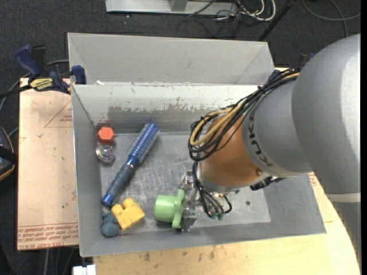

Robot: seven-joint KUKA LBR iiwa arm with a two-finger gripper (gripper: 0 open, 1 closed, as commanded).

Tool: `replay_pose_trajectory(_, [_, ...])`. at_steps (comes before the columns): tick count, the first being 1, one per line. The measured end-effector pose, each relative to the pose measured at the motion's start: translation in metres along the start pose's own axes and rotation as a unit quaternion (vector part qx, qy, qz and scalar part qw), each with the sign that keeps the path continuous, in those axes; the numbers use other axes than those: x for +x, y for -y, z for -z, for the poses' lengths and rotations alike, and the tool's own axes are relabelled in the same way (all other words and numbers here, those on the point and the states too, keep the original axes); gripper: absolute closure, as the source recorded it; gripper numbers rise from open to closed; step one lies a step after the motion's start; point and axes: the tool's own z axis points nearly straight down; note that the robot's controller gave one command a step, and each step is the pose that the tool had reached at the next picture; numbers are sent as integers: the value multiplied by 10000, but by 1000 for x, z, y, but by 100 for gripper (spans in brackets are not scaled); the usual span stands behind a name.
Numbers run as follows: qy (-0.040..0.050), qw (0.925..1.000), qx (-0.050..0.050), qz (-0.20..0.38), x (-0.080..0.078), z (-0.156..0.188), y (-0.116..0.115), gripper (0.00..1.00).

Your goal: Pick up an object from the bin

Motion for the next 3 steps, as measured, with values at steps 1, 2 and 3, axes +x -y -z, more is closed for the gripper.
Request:
replay_pose_trajectory(1, [-38,10000,-4,11,1,0,-1,100])
replay_pose_trajectory(2, [-29,10000,-5,10,1,-1,-1,0])
replay_pose_trajectory(3, [-10,9994,-4,339,1,-1,-56,0])
